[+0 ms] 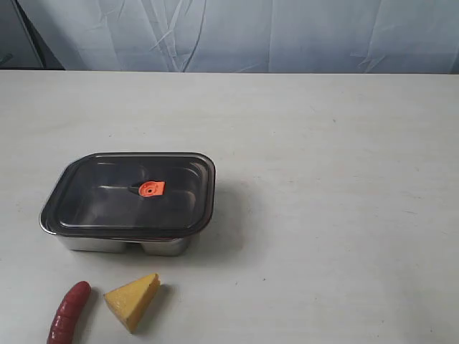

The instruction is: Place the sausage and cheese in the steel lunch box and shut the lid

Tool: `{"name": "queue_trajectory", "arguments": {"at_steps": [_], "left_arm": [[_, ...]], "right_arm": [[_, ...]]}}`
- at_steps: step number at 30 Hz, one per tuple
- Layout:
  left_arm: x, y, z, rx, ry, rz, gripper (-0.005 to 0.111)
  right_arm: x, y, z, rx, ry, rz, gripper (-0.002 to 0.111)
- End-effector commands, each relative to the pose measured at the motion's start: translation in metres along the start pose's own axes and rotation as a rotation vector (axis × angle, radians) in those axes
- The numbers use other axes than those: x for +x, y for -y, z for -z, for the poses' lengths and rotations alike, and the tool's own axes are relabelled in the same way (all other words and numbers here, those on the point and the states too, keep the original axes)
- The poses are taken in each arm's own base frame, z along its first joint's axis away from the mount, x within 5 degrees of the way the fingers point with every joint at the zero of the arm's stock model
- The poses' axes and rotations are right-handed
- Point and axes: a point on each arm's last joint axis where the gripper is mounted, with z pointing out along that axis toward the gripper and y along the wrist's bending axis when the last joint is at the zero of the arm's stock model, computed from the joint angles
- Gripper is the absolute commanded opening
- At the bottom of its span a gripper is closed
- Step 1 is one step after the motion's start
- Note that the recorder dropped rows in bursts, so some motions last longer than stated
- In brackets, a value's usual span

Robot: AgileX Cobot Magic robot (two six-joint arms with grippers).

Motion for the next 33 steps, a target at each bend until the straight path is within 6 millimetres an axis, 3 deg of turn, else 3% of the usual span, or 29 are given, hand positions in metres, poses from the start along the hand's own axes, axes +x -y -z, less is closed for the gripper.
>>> {"name": "queue_trajectory", "arguments": {"at_steps": [1,18,28,33], "left_arm": [[0.001,0.000,0.000,0.003,0.008,0.011,0.000],[0.001,0.000,0.000,0.003,0.008,0.011,0.000],[0.001,0.000,0.000,0.006,0.007,0.010,0.000],[0.001,0.000,0.000,0.009,0.007,0.010,0.000]], "right_arm": [[0.001,0.000,0.000,0.004,0.011,-0.002,0.000],[-0.004,-0.001,0.000,-0.026,0.056,0.005,0.000],[-0.052,-0.001,0.017,-0.029,0.630,-0.028,0.000],[-0.068,0.001,0.032,-0.082,0.866,-0.175,0.000]]}}
